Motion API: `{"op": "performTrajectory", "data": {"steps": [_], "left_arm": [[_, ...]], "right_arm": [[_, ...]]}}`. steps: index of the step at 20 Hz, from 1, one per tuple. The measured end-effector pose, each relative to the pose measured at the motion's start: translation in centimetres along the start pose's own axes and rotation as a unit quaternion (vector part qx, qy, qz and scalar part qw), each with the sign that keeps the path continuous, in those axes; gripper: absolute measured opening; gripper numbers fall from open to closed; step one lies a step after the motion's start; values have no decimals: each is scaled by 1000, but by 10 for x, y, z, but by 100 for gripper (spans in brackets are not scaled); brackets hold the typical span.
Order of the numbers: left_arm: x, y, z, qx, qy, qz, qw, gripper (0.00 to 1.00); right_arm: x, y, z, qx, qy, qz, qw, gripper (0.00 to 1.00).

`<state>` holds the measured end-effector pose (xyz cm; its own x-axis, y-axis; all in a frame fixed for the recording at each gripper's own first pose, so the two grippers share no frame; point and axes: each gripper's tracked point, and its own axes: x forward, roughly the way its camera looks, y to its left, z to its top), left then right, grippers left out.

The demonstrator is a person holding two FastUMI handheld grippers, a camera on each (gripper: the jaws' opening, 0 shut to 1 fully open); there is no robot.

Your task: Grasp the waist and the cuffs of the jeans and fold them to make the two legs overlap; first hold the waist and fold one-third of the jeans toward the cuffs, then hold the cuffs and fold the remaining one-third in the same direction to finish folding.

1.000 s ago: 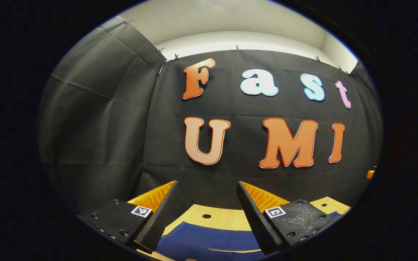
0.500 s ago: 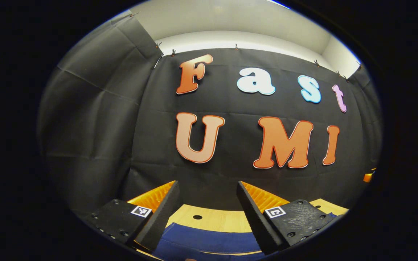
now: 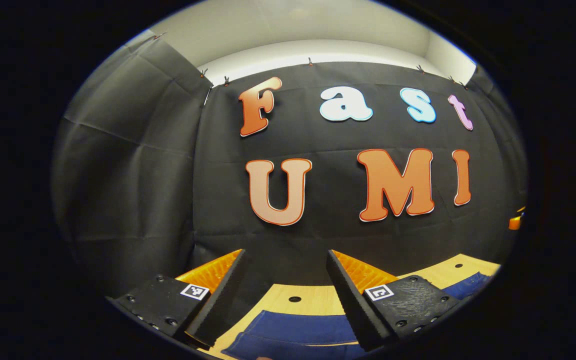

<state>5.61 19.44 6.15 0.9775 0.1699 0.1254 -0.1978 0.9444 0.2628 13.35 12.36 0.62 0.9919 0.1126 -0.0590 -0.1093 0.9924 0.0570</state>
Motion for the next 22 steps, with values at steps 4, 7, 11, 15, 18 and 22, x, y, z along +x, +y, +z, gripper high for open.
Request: {"op": "performTrajectory", "data": {"steps": [4,7,11,15,18,22], "left_arm": [[-9,14,-18,69,20,3,997,100],[-20,22,-44,160,42,-22,986,100],[-36,14,-92,288,71,-86,951,100],[-56,5,-156,354,114,-161,914,97],[-69,2,-212,414,141,-206,875,98],[-92,-7,-286,494,175,-269,808,98]], "right_arm": [[7,16,-7,10,10,21,1000,97],[6,28,-15,2,17,31,999,97],[7,44,-33,19,36,38,998,97],[5,53,-41,19,43,37,998,97],[0,56,-48,8,48,34,998,96],[-4,50,-63,2,68,20,997,97]]}}
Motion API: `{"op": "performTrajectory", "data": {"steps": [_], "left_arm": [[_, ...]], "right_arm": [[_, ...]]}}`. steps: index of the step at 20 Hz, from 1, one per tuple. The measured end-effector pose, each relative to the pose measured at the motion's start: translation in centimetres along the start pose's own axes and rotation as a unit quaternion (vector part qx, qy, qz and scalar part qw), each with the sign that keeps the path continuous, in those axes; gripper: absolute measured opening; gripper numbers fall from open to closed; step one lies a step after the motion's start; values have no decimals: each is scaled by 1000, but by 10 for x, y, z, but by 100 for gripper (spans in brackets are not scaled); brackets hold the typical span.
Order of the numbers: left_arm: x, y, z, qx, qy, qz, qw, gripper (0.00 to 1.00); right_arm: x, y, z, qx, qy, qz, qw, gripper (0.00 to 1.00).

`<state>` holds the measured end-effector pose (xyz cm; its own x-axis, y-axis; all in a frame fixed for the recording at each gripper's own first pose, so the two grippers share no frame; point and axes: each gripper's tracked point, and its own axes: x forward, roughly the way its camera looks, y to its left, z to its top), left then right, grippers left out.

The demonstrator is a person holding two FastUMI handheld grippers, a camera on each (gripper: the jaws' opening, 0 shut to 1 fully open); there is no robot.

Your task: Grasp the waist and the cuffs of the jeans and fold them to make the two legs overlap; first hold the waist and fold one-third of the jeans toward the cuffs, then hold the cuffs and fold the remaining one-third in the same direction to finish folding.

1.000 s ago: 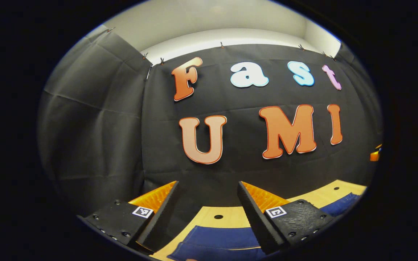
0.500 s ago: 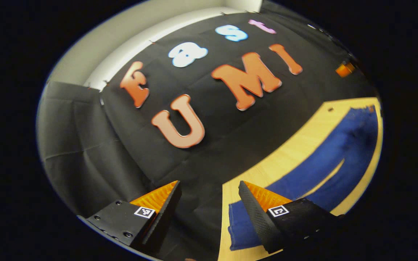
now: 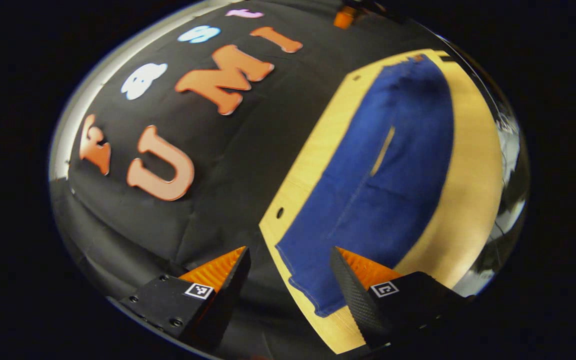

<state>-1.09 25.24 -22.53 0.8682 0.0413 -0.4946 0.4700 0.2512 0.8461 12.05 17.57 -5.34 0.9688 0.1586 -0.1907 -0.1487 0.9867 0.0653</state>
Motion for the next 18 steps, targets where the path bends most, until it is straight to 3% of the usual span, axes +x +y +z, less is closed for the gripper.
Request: {"op": "performTrajectory", "data": {"steps": [3,6,11,17,18], "left_arm": [[10,-59,-29,71,15,-63,995,98],[17,-85,-41,117,22,-104,987,98],[32,-102,-70,149,56,-152,975,98],[53,-113,-85,170,75,-186,965,98],[55,-113,-83,172,76,-186,964,98]], "right_arm": [[-7,-13,-6,2,5,-7,1000,97],[-12,-21,-7,1,6,-12,1000,96],[-21,-42,-16,-3,18,-31,999,97],[-26,-59,-19,3,26,-54,998,96],[-26,-62,-17,1,25,-58,998,100]]}}
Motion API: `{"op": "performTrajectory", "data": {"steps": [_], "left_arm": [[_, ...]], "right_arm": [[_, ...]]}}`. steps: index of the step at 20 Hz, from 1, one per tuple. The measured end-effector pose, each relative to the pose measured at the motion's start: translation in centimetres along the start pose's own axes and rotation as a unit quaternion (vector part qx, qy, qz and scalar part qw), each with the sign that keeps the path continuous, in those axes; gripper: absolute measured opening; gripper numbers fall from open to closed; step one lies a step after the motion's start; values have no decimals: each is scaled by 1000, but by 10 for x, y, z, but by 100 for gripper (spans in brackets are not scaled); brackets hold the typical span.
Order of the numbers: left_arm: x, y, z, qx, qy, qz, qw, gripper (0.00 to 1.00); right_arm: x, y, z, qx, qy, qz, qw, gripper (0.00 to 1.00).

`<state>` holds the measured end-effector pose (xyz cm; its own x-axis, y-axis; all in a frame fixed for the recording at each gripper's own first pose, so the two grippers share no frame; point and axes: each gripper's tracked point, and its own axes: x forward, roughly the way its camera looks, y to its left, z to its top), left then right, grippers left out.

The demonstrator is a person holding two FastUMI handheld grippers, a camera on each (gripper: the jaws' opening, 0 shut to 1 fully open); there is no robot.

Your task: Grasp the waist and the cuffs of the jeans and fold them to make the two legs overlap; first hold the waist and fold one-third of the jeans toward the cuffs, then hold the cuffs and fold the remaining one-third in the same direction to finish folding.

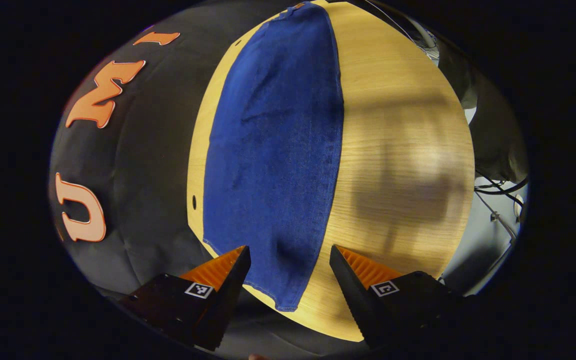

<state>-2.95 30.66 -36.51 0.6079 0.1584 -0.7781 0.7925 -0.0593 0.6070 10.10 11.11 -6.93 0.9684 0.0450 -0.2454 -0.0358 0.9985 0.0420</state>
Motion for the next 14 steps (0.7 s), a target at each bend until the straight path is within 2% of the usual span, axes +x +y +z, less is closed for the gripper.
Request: {"op": "performTrajectory", "data": {"steps": [2,5,6,10,11,13,14], "left_arm": [[3,1,2,1,2,-1,1000,96],[11,8,3,4,5,-2,1000,94],[14,12,5,7,5,2,1000,94],[28,25,10,21,11,28,999,91],[33,27,13,23,11,29,999,90],[43,34,15,19,8,33,999,82],[48,34,16,16,6,31,999,73]], "right_arm": [[0,-4,5,3,-6,-8,1000,96],[-2,-3,8,13,-9,-7,1000,97],[-2,-3,7,10,-8,-9,1000,100],[-5,-5,7,1,-3,-15,1000,100],[-6,-5,8,0,-3,-16,1000,97],[-6,-6,10,-1,-8,-22,1000,100],[-7,-8,12,-1,-9,-24,1000,100]]}}
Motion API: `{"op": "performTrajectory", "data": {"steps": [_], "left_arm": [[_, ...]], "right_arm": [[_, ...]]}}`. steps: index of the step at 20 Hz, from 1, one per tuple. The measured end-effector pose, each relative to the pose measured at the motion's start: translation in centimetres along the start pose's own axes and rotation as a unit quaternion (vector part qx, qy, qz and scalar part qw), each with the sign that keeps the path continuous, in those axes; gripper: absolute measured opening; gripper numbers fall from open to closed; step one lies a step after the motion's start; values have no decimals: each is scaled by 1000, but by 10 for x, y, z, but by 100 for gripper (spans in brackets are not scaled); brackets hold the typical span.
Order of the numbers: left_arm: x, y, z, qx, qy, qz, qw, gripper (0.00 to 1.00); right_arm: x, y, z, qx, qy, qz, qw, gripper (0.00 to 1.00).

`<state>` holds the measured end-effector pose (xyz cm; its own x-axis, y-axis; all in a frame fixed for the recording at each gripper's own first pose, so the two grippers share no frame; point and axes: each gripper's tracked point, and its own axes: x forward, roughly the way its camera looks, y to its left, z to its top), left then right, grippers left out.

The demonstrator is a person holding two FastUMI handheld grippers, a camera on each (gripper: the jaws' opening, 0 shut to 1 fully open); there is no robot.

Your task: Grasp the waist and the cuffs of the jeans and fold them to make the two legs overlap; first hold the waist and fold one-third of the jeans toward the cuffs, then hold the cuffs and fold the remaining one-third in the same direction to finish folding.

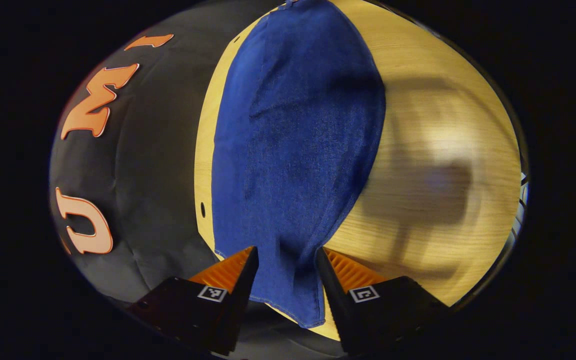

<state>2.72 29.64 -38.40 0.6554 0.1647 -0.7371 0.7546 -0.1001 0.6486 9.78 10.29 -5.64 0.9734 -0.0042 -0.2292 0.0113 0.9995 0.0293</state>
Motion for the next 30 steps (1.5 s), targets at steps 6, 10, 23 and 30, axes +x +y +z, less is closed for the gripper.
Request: {"op": "performTrajectory", "data": {"steps": [6,10,23,30], "left_arm": [[13,-12,4,-31,-3,-18,999,1],[10,-10,4,-64,-4,-39,997,1],[3,-8,8,-72,10,-29,997,1],[1,-8,9,-83,34,-31,995,1]], "right_arm": [[1,-13,-10,-21,12,-21,999,100],[5,-24,-12,-43,12,-28,999,97],[9,-79,-72,-500,26,41,865,98],[17,-109,-163,-596,91,110,790,98]]}}
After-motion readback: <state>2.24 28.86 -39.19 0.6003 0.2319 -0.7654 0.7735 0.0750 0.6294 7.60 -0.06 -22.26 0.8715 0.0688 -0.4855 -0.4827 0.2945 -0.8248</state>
